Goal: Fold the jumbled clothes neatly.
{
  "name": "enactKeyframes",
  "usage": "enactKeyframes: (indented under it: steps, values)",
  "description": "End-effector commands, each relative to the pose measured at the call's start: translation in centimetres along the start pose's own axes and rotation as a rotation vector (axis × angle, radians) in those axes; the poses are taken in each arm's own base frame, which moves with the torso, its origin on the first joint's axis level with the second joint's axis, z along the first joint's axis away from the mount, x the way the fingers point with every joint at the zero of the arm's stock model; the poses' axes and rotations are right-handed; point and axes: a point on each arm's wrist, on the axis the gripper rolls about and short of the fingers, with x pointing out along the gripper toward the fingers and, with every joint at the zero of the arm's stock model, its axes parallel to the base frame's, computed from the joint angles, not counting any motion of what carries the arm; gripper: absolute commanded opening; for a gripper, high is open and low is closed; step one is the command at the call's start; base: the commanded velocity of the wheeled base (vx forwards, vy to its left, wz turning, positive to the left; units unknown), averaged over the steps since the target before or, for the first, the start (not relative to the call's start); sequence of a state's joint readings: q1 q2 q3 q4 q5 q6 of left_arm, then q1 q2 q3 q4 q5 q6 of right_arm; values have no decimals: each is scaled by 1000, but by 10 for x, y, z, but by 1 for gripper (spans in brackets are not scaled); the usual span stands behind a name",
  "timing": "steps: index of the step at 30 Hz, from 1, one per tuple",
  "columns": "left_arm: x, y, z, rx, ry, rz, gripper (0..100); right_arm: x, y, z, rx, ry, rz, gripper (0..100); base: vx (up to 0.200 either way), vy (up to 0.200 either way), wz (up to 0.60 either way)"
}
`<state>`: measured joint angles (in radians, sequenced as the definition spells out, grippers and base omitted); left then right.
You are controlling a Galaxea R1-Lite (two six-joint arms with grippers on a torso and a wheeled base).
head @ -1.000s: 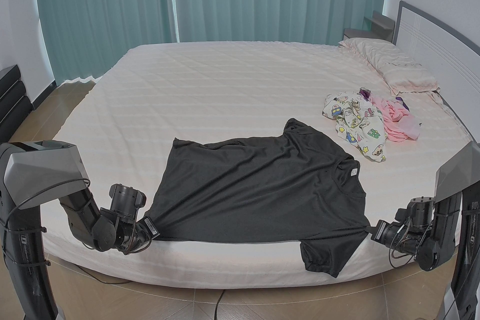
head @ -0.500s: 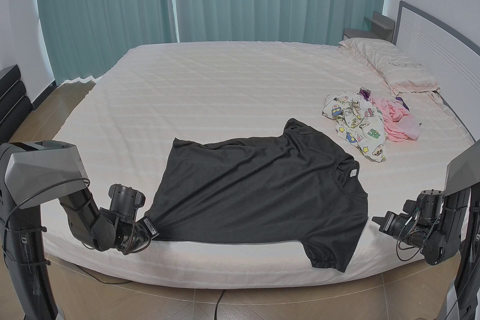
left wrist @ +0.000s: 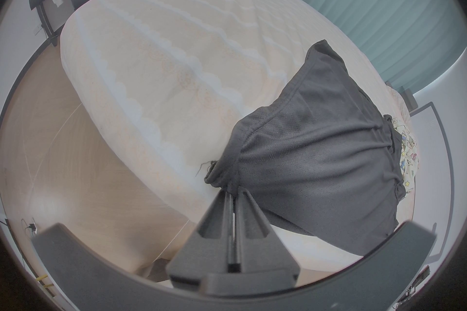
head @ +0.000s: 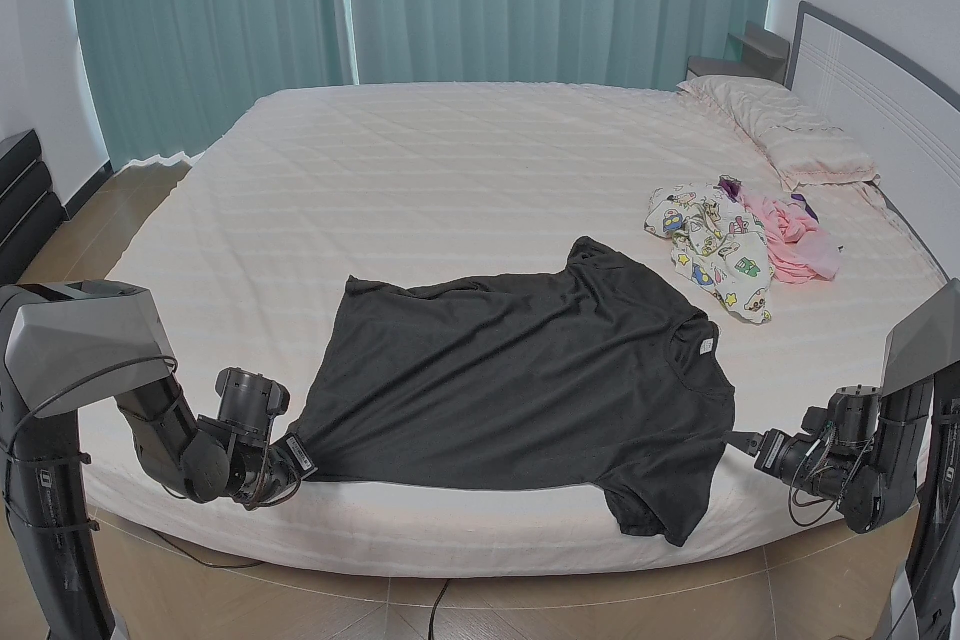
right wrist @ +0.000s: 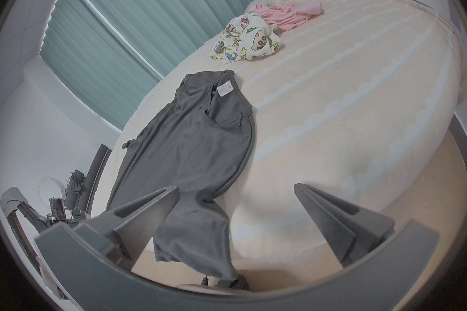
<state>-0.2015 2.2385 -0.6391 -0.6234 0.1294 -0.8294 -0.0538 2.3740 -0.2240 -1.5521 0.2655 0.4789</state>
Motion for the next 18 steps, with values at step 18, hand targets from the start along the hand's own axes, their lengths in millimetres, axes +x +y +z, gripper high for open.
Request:
enactKeyframes:
  steps: [18]
  values:
    - [-1, -1, -5, 17, 24, -18, 0, -13, 19, -18, 115, 80, 26, 100, 0, 0, 0]
